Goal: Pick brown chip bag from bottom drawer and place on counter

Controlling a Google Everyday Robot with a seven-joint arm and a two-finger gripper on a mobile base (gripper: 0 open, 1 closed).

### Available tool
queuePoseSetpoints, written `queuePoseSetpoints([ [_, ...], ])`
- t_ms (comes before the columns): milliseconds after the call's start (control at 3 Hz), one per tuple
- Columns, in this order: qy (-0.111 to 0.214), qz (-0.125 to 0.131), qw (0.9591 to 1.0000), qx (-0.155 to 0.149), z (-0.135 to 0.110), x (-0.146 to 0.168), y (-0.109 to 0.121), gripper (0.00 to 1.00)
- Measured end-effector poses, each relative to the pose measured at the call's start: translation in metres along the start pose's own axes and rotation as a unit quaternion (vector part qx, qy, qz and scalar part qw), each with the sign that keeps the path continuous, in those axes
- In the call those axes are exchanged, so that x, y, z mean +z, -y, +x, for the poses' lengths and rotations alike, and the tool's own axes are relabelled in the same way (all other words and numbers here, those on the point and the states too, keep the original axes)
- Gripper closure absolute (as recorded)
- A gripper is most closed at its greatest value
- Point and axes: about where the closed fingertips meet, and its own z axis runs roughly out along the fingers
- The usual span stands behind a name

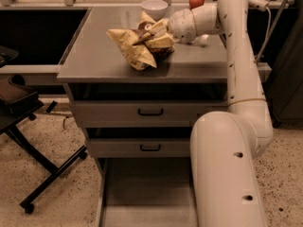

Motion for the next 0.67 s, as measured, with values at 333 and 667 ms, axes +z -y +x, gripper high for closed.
queuePoseSetpoints([
  [333,0.000,0.000,1.0000,0.000,0.0000,0.0000,0.0000,0.12],
  [667,0.000,0.000,1.0000,0.000,0.0000,0.0000,0.0000,0.00],
])
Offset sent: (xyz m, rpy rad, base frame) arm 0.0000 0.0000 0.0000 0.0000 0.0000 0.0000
